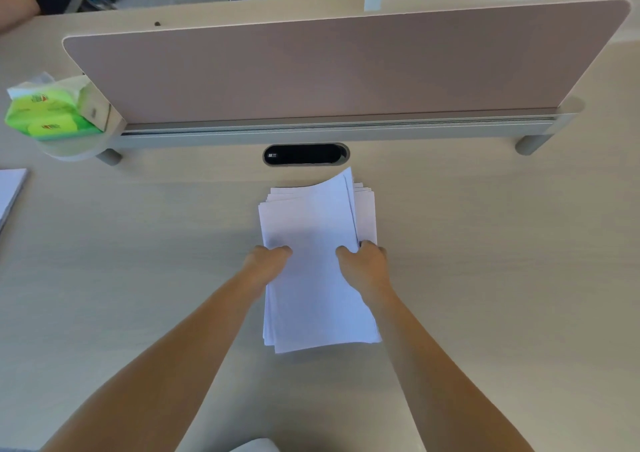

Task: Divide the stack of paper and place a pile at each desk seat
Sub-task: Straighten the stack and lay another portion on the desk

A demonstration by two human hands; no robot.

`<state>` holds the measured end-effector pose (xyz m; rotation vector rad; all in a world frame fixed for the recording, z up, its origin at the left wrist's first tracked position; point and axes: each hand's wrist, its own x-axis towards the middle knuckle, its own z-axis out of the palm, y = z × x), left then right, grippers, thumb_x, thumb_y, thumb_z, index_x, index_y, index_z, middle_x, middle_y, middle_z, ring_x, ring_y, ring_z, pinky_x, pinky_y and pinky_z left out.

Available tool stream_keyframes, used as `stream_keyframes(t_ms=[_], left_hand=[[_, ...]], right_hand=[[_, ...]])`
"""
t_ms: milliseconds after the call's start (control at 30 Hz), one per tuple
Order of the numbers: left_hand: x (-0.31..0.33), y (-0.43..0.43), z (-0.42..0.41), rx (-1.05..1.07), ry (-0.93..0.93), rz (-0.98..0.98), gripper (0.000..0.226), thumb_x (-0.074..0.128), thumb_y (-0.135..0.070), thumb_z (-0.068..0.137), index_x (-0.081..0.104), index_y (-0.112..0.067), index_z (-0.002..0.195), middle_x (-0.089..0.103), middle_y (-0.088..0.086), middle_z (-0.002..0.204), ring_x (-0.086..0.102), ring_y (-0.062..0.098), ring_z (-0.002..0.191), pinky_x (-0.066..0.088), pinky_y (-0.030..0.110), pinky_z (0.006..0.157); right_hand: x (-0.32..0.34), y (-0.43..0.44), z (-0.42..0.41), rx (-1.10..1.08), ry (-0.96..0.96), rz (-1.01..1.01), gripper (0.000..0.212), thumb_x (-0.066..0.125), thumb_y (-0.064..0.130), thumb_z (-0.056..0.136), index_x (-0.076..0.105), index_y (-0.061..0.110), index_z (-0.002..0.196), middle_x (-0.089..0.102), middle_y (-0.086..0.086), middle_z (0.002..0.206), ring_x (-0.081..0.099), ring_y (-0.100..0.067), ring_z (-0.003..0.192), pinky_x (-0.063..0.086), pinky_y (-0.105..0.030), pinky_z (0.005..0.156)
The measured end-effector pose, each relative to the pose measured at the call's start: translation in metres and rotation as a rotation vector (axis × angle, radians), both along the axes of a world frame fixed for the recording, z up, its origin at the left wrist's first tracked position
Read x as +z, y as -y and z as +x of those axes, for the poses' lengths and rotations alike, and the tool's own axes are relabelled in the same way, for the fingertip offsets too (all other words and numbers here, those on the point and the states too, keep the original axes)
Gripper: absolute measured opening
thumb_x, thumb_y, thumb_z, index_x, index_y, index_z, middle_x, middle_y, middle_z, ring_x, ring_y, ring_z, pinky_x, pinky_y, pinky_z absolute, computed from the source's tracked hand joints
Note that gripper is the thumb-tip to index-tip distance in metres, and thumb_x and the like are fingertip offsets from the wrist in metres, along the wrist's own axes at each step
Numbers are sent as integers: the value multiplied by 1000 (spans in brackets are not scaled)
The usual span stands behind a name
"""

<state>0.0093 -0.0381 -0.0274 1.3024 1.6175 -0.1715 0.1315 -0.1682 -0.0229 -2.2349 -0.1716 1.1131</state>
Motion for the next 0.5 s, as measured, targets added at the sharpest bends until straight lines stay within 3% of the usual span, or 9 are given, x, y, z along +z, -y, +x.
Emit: stream_keyframes(t_ms=[67, 100, 233, 433, 500], left_hand=[[0, 0, 0, -3, 1, -4, 28, 60, -30, 86, 50, -9, 103, 57, 0, 87, 58, 26, 91, 49, 36, 87], [0, -1, -1, -3, -1, -8, 31, 61, -31, 85, 51, -9, 105, 59, 2, 91, 60, 26, 93, 50, 37, 89], [-1, -3, -3, 0, -11, -8, 34, 62, -33, 83, 52, -10, 106, 64, 8, 107, 63, 28, 97, 52, 41, 92], [1, -9, -9, 15, -22, -23, 60, 63, -45, 81, 53, -5, 126, 63, 9, 117, 62, 29, 105, 49, 38, 89], [4, -12, -12, 32, -12, 12, 71, 64, -52, 83, 50, -1, 131, 59, 10, 126, 58, 33, 116, 46, 37, 89]], right_hand=[[-3, 2, 7, -121, -135, 79, 37, 56, 30, 86, 52, 7, 114, 51, -7, 113, 53, -19, 78, 44, -28, 62], [-4, 4, 10, -154, -193, 102, 34, 58, 29, 87, 51, 8, 112, 54, -5, 105, 51, -17, 74, 41, -28, 59], [-14, 9, 17, -148, -232, 95, 40, 57, 23, 91, 51, 6, 127, 60, -10, 116, 54, -25, 92, 42, -30, 77], [-12, 17, 20, -153, -182, 249, 22, 47, 5, 90, 66, 16, 95, 63, -5, 83, 53, -19, 65, 43, -23, 57], [-8, 19, 21, -197, -193, 312, 24, 50, 1, 89, 67, 18, 87, 65, -7, 83, 56, -19, 68, 46, -25, 60]])
